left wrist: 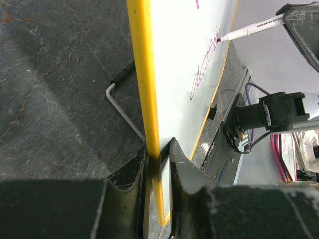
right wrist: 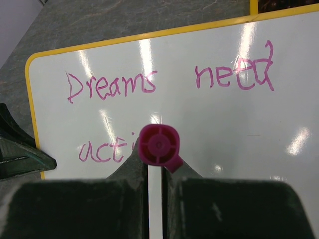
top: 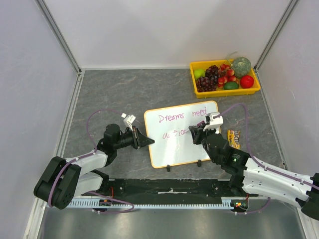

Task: Write a sentence on the whiteboard

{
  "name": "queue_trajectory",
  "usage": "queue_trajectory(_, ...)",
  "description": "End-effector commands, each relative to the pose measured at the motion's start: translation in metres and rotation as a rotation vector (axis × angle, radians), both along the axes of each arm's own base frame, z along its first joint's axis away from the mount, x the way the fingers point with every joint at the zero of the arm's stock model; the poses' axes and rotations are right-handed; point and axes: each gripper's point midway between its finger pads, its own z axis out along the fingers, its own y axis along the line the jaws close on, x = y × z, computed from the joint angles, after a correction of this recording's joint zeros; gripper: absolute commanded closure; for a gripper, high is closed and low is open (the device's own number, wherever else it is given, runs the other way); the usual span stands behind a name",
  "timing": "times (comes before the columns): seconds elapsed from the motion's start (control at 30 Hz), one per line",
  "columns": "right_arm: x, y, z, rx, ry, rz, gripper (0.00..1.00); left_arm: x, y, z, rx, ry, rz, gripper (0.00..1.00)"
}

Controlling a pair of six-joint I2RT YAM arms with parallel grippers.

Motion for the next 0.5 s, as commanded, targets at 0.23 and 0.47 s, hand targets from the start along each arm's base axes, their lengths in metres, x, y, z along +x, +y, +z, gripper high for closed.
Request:
queue_trajectory(0.23,0.0131,-0.0154,0.0199,-0.034,-0.051,-0.101,1.0,0.0077,0.0088,-0.0168,0.092,-0.04,0.04,0.98)
queue_trajectory(0.47,0.0122,-0.0154,0.0184,-0.048,-0.045,-0.094,1.0,0.0081,0.0092,-0.0168,0.093,-0.041,0.042,0.98)
